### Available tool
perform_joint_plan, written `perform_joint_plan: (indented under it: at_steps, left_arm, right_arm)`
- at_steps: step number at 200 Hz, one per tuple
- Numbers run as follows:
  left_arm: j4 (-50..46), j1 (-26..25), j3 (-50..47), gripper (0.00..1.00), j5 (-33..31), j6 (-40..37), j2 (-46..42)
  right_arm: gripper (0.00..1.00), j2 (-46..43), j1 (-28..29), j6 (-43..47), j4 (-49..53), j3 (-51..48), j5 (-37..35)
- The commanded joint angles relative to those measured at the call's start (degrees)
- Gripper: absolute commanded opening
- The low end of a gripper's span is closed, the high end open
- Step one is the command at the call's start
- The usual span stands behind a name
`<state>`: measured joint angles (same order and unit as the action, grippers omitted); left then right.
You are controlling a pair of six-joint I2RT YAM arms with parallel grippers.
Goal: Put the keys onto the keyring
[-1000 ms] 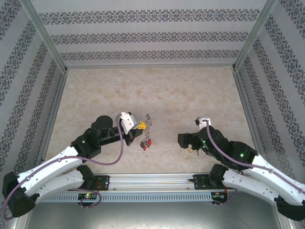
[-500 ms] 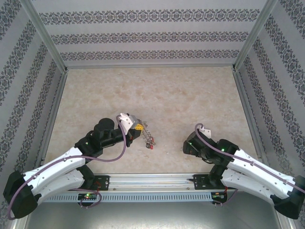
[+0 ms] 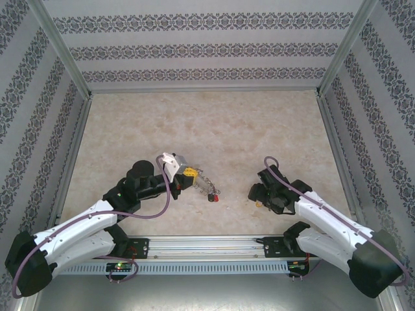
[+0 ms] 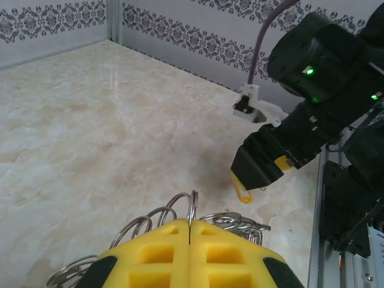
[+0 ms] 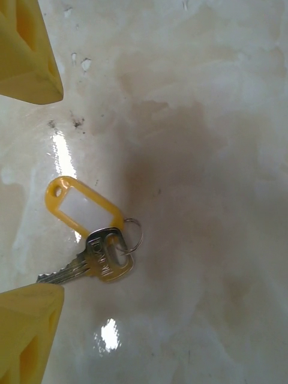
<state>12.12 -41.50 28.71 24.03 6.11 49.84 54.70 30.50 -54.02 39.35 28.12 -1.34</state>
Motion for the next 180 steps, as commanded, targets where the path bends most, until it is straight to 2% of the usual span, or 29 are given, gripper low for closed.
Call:
perform_joint_plan:
  at_steps: [1,61,180]
  left_arm:
    - [5.7,0.6,-0.4,0.0,2.1,0.9,-1.5]
    - [6.4,0.7,-0.7,0.0,2.7,1.0,-1.6]
    - [6.7,0.7,-1.0,0.0,2.9,0.7,-2.4]
  right_arm:
    - [0.78,2.1,-0.9,2.1,-3.8,-0.3,2.8]
    - [0.77,7.1,-0.8,1.3,-8.5,-0.9,5.0]
    - [0.75,20.8,8.3,-4.1,-21.1,3.9,4.8]
